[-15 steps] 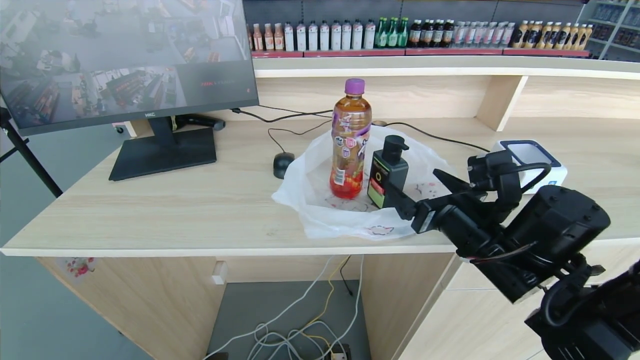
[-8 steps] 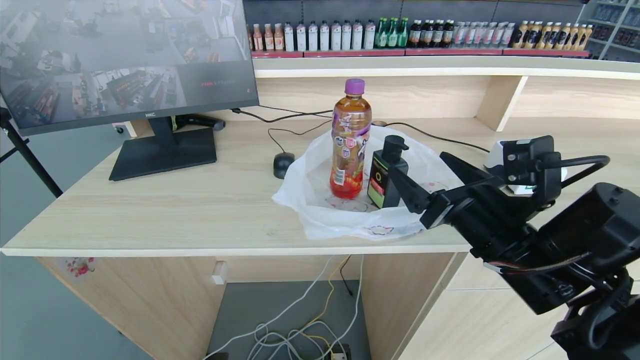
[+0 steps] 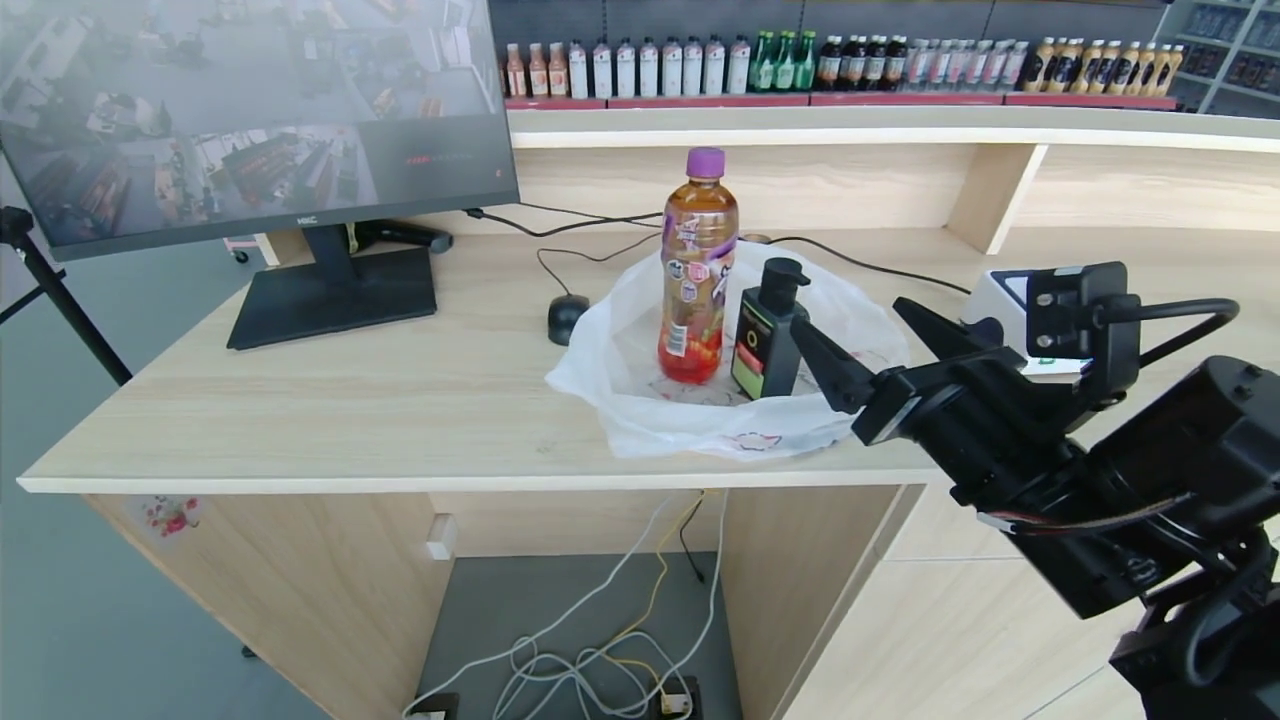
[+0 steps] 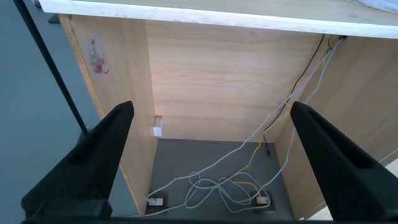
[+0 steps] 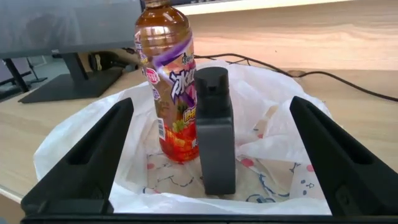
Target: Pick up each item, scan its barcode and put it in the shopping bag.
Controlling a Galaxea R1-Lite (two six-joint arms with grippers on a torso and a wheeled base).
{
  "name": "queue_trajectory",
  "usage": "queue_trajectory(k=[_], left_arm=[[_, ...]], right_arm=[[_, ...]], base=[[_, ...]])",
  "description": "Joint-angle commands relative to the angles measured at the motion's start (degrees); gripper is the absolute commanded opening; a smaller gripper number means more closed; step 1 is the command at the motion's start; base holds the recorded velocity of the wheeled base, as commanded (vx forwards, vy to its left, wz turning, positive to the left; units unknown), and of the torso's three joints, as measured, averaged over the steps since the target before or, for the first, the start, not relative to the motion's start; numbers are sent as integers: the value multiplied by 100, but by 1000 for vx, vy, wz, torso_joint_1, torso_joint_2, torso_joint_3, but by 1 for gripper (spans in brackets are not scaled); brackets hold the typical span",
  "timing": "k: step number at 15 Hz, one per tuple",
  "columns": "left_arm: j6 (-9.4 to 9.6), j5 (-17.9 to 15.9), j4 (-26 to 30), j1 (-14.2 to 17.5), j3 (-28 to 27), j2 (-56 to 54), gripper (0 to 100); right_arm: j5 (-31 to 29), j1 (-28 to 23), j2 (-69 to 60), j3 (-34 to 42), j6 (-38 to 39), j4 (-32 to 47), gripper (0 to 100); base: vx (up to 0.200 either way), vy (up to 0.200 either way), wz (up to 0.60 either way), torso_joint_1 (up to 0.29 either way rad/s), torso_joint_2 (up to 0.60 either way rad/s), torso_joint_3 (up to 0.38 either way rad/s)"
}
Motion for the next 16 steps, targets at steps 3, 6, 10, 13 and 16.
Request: queue_trajectory(k=[3, 6, 10, 13, 16], left_arm=[[20, -7, 0, -7, 0, -1, 100], [20, -7, 0, -7, 0, -1, 100], [2, 2, 9, 2, 0, -1, 100], [-7, -7, 9, 2, 0, -1, 100], [-15, 2, 0, 2, 0, -1, 100]], right_arm=[[3, 4, 17, 29, -1, -12, 100], [3, 4, 0, 38, -1, -12, 100], [3, -4, 26, 38, -1, -12, 100], [3, -4, 44, 64, -1, -12, 100], [3, 4, 44, 82, -1, -12, 100]], base=[[0, 0, 0, 0, 0, 0], [0, -67, 0, 2, -1, 1], [0, -200, 0, 6, 6, 1], [0, -200, 0, -4, 2, -1], [0, -200, 0, 1, 2, 4]])
